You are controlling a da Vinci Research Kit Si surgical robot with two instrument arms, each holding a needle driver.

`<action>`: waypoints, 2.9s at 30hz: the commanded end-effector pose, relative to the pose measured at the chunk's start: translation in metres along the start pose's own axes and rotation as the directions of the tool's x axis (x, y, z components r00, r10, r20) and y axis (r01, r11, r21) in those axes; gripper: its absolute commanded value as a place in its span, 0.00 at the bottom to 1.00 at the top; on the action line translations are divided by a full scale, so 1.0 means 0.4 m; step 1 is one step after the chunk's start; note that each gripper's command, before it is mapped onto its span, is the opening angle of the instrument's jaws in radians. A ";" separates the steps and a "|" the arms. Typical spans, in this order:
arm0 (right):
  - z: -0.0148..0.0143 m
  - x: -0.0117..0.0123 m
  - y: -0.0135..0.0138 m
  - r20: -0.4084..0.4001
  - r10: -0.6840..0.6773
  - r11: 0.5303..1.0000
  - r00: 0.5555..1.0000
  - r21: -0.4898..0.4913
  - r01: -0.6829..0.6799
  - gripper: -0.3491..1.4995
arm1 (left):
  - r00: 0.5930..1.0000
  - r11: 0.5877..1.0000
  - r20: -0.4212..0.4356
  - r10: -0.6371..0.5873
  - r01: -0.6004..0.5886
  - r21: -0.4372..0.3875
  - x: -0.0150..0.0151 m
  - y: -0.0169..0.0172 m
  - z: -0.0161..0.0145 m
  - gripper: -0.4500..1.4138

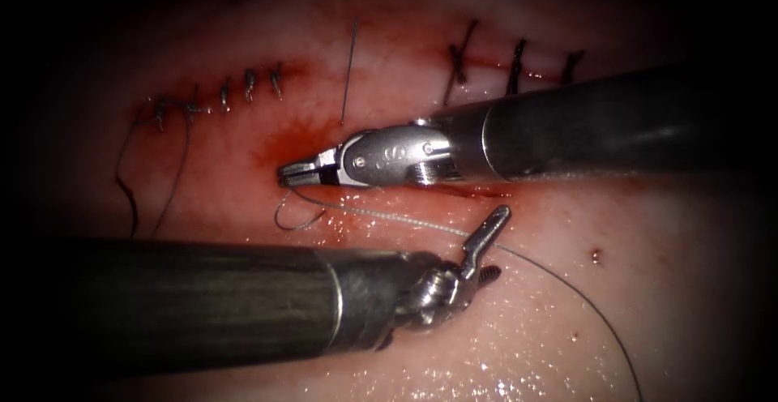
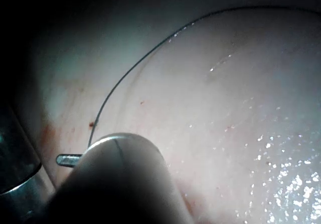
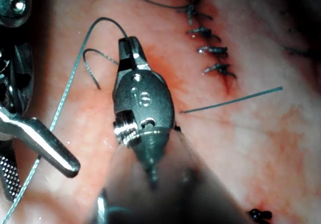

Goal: Wound Closure

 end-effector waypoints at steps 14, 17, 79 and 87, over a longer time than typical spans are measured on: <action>0.0014 -0.0018 0.0004 0.008 0.012 1.000 1.000 0.003 -0.012 0.00 | 0.999 1.000 -0.034 0.002 -0.001 0.014 0.0051 0.0068 0.0073 0.07; 0.0008 -0.0021 0.0007 0.013 0.018 1.000 1.000 -0.007 -0.018 0.00 | 0.997 0.999 -0.069 -0.045 0.046 0.010 0.0046 0.0064 0.0044 0.00; -0.0032 0.0003 0.0016 -0.093 0.204 0.978 0.974 -0.031 -0.208 0.00 | 0.950 0.965 -0.282 -0.135 0.062 -0.254 -0.0499 -0.0084 -0.0593 0.00; 0.0006 0.0037 0.0024 -0.104 0.213 0.977 0.971 0.002 -0.214 0.00 | 0.756 0.869 -0.568 -0.326 0.004 -0.495 -0.0413 -0.0081 -0.0566 0.00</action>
